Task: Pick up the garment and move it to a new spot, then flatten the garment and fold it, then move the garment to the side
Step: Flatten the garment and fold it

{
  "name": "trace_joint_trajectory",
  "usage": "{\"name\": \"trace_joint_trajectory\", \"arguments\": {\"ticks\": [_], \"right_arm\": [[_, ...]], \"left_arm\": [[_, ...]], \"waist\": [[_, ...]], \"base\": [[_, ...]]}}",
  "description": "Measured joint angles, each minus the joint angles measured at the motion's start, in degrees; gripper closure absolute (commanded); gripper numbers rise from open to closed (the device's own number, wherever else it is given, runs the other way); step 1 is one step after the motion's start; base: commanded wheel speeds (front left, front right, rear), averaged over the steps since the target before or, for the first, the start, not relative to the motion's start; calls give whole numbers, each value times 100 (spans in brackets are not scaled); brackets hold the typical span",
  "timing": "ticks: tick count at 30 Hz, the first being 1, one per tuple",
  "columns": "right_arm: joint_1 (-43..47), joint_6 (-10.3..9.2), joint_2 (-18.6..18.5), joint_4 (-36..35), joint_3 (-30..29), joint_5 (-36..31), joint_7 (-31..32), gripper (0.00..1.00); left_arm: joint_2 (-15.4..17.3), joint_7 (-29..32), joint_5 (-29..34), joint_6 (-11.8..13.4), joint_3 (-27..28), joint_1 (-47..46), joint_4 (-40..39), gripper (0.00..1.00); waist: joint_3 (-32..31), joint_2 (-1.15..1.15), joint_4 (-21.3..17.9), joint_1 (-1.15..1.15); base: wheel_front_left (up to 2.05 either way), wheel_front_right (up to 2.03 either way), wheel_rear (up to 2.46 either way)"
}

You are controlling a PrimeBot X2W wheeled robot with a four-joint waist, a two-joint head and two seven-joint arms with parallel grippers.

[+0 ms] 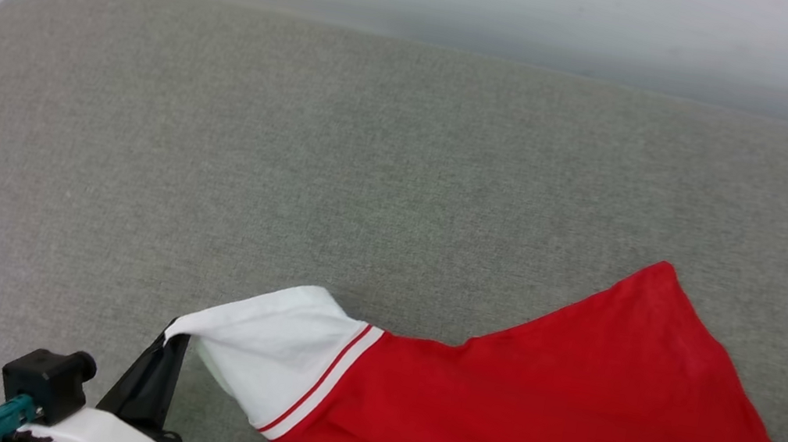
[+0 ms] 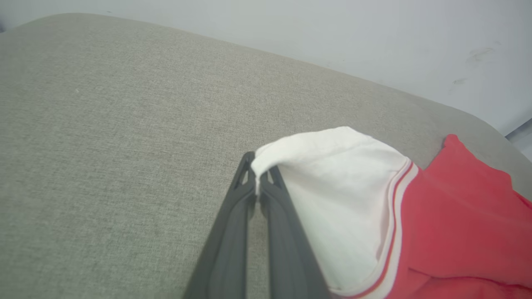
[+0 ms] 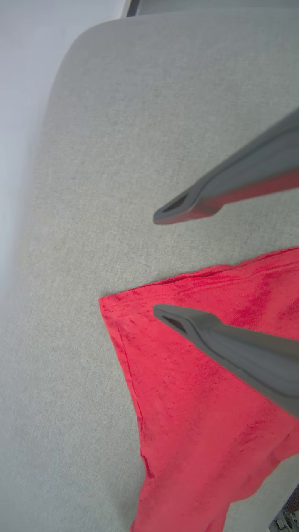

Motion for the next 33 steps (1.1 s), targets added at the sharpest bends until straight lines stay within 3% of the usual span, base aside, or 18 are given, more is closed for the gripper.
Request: {"name": "trace_joint_trajectory", "arguments": {"ticks": [5,10,14,21,25,32,33], "right_arm": [[-1167,0,-1,23,716,-258,634,0],[-2296,0,-149,753,1804,-446,1656,0],[-2807,0,-218,1249,2360,-563,2025,0],[-3155,0,-237,2197,2983,-700,2042,0],[-3157,-1,-185,2651,3184,-680,1703,0],[-3332,-14,-310,2949,3719,-443,1521,0],[-3378,-18,-319,2980,3800,-405,1486,20]], "left_arm": [[-57,2,75,-16,-89,-219,-62,100],[-155,-1,174,-93,-199,-510,-76,100],[-230,-11,229,-143,-293,-667,-60,100],[-368,-55,276,-204,-367,-888,19,100],[-456,-88,303,-222,-386,-953,76,100],[-502,-123,319,-261,-389,-1025,170,100],[-501,-130,319,-261,-383,-1024,185,100]], "waist": [[227,0,154,1],[509,0,398,1],[686,0,571,1],[989,0,845,1],[1145,0,946,1],[1225,0,970,-1],[1216,0,955,0]], "base": [[0,0,0],[0,0,0],[0,0,0],[0,0,0],[0,0,0],[0,0,0],[0,0,0]]}}
